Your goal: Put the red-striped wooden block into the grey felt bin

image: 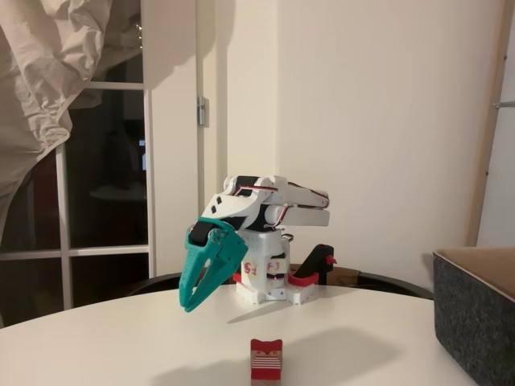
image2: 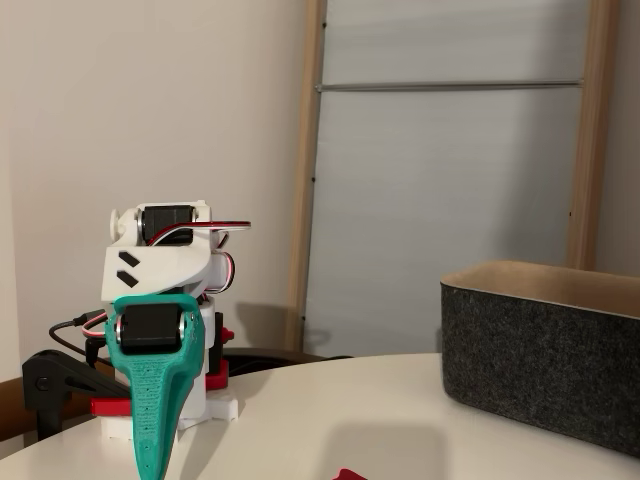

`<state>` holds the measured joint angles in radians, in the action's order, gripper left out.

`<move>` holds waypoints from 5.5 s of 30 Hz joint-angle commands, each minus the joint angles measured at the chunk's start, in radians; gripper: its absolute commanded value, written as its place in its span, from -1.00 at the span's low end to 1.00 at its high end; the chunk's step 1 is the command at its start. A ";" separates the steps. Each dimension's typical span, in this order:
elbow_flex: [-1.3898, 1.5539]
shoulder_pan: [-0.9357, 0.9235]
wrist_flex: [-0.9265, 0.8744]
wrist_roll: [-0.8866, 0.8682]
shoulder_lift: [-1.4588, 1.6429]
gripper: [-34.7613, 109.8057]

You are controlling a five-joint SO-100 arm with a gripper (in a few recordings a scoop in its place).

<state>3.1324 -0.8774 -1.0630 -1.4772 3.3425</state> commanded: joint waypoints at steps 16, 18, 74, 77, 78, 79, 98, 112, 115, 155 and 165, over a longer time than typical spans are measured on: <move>0.012 -0.012 -0.011 -0.012 0.031 -0.52; 0.012 -0.012 -0.011 -0.012 0.031 -0.52; 0.012 -0.012 -0.011 -0.012 0.031 -0.52; 0.012 -0.012 -0.011 -0.012 0.031 -0.52; 0.012 -0.014 -0.011 -0.009 0.031 -0.52; 0.012 -0.014 -0.009 -0.003 0.031 -0.52; -0.201 -0.014 -0.008 -0.071 0.005 -0.42; -0.767 0.133 0.017 -0.253 -0.388 -0.33; -0.874 0.176 0.067 -0.291 -0.503 -0.34; -1.198 0.758 -0.680 1.401 -1.316 0.08; -1.239 0.839 -0.638 1.483 -1.450 0.08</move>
<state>1.9190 -0.0399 -1.7089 -0.0107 1.9098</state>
